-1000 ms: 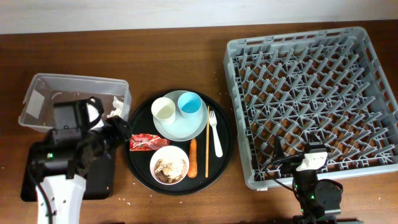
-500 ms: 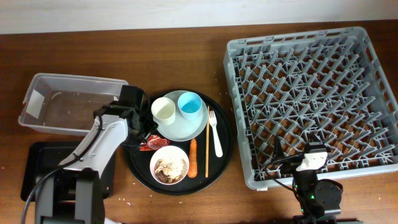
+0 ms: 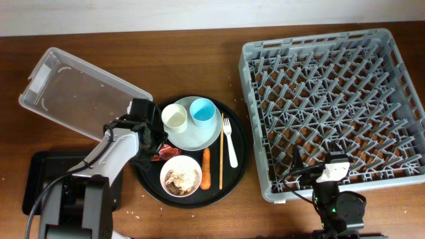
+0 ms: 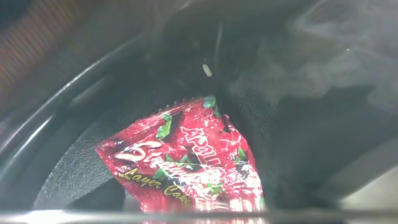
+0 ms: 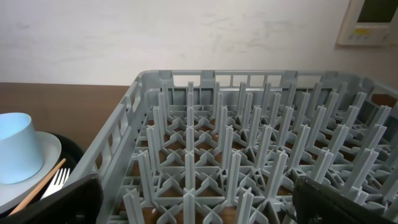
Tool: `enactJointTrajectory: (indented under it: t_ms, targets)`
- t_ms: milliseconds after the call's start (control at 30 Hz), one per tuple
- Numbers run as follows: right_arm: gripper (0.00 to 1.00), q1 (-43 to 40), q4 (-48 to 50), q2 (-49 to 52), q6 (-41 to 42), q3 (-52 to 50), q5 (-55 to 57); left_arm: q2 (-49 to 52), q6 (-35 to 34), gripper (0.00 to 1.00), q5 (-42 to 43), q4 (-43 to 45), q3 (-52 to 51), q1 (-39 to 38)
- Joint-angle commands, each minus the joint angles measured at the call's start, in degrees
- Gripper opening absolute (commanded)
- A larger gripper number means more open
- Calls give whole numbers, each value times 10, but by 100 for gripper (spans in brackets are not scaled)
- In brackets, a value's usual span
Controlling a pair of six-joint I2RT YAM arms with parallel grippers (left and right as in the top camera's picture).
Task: Sort waste into correct bins and load items into the dishwasher rack
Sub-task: 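Move the left gripper to the red snack wrapper and grasp it, then carry the red wrapper with the left gripper and release it into the clear bin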
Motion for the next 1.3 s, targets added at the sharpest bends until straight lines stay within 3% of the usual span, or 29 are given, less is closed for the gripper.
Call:
enactJointTrajectory:
  t_ms: [0,167,400,433,467,533,600,700,767,900,967,1100,1167,1267]
  targets:
    - [99,3,-2,-3,3,-3,3,24,-5,76,65,-5,-27,-2]
    - [99,3,-2,-3,3,-3,3,-22,4,77,61,-5,-27,-2]
    - [99,3,-2,-3,3,-3,3,-202,57,84,-2,-6,-27,-1]
    - [99,3,-2,-3,3,-3,3,-220,92,78,-2,-5,-27,-1]
    - [99,3,-2,-3,3,-3,3,-238,182,69,1,-5,-27,-2]
    - [99,3,-2,-3,3,-3,3,-257,448,66,0,-17,-27,-2]
    - [99,3,-2,-3,3,-3,3,-256,553,66,0,-40,-28,-2]
    - [99,3,-2,-3,3,-3,3,-246,631,77,0,-55,-28,-2]
    - [99,3,-2,-3,3,-3,3,-202,704,77,27,-54,-28,-2]
    - [99,3,-2,-3,3,-3,3,-111,778,76,77,0,-28,-2]
    - [99,3,-2,-3,3,-3,3,-86,830,68,80,14,-28,-2]
    - [99,3,-2,-3,3,-3,3,-78,838,68,75,17,-29,-2]
    - [99,3,-2,-3,3,-3,3,-43,881,79,75,17,-29,-2]
    - [99,3,-2,-3,3,-3,3,-8,887,81,75,30,-29,-2]
